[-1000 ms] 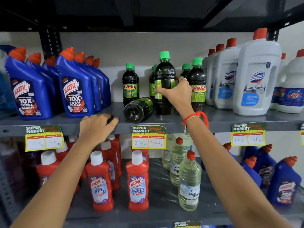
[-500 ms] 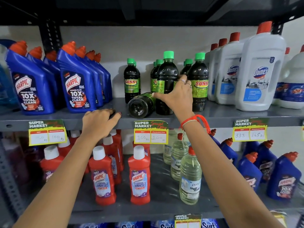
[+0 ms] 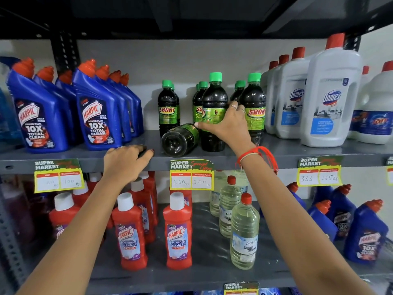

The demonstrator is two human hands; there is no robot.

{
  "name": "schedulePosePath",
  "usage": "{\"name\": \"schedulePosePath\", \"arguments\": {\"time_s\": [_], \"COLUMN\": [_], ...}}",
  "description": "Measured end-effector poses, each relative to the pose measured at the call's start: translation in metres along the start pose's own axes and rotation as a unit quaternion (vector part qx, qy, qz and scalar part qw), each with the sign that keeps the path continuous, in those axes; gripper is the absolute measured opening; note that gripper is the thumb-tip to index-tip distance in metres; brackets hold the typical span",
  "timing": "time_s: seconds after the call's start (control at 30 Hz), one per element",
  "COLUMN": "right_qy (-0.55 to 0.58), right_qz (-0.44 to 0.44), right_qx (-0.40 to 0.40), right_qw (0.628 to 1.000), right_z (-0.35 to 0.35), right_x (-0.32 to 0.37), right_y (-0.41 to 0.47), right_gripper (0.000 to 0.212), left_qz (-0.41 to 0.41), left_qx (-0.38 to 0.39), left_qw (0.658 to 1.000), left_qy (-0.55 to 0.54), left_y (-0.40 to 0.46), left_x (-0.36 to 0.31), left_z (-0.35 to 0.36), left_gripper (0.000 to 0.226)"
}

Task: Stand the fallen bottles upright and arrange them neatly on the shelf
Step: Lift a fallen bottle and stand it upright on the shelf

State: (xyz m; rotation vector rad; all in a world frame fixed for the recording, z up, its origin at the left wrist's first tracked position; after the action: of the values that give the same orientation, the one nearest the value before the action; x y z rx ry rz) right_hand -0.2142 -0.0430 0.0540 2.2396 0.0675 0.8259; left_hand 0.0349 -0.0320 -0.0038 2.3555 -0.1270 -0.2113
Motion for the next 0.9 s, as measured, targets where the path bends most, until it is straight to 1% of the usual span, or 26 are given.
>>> {"name": "schedulePosePath", "arguments": {"time_s": [0.07, 0.13, 0.17, 0.23, 0.3, 0.33, 0.4, 0.43, 0.53, 0.6, 0.63, 0.73, 0.9], "right_qy": [-0.028, -0.015, 0.018, 0.136, 0.237, 0.252, 0.233, 0.202, 0.068, -0.003, -0.015, 0.009, 0.061], "right_qz": [-0.006, 0.009, 0.025, 0.065, 0.081, 0.081, 0.07, 0.055, -0.01, -0.025, -0.023, 0.008, 0.049], "right_qx": [-0.036, -0.033, -0.017, 0.033, 0.06, 0.072, 0.091, 0.079, 0.003, -0.012, -0.019, -0.022, 0.021], "right_qw": [0.999, 0.999, 0.999, 0.988, 0.966, 0.962, 0.966, 0.975, 0.998, 1.0, 0.999, 1.0, 0.997], "right_z": [-0.003, -0.001, 0.002, 0.01, 0.014, 0.016, 0.019, 0.017, 0.008, 0.007, 0.006, 0.002, 0.002], "right_x": [0.001, -0.005, -0.01, -0.019, -0.025, -0.026, -0.023, -0.018, -0.003, 0.004, 0.005, 0.006, 0.003], "right_y": [0.002, 0.01, 0.014, 0.021, 0.024, 0.024, 0.021, 0.019, 0.012, 0.008, 0.008, 0.01, 0.014], "right_gripper": [0.103, 0.099, 0.101, 0.101, 0.089, 0.085, 0.085, 0.088, 0.104, 0.104, 0.101, 0.098, 0.104], "left_qz": [-0.003, -0.003, -0.003, -0.003, -0.003, -0.003, -0.002, -0.001, 0.002, -0.001, -0.003, -0.002, -0.003], "left_qx": [0.002, 0.003, 0.002, 0.0, -0.001, -0.002, -0.002, -0.003, -0.005, -0.002, 0.0, -0.002, 0.004], "left_qw": [1.0, 1.0, 1.0, 1.0, 1.0, 1.0, 1.0, 1.0, 1.0, 1.0, 1.0, 1.0, 1.0], "left_qy": [-0.001, 0.001, 0.002, 0.006, 0.007, 0.007, 0.007, 0.008, 0.008, 0.007, 0.008, 0.01, 0.01], "left_y": [0.0, 0.0, 0.0, -0.001, -0.001, 0.0, 0.0, 0.0, 0.001, 0.001, 0.002, 0.001, 0.001], "left_x": [0.0, 0.0, 0.0, -0.001, -0.001, -0.001, 0.001, 0.001, 0.002, 0.002, 0.003, 0.002, 0.003], "left_z": [0.0, 0.0, 0.0, 0.0, 0.0, 0.001, 0.002, 0.002, 0.003, 0.004, 0.005, 0.004, 0.005], "left_gripper": [0.041, 0.041, 0.041, 0.041, 0.04, 0.04, 0.041, 0.041, 0.04, 0.039, 0.038, 0.039, 0.039]}}
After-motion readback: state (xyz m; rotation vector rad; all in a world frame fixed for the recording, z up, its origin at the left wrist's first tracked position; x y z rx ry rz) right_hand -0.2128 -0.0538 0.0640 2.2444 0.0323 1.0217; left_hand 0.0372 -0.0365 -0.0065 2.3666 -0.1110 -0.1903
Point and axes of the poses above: each hand's wrist, its own y-axis towards the middle knuckle, its own z-axis out of the palm, x = y × z, the point moved 6 cm from there along y, towards the middle knuckle, and after that the axes turned 1 degree about y, right-handed, at the moved point
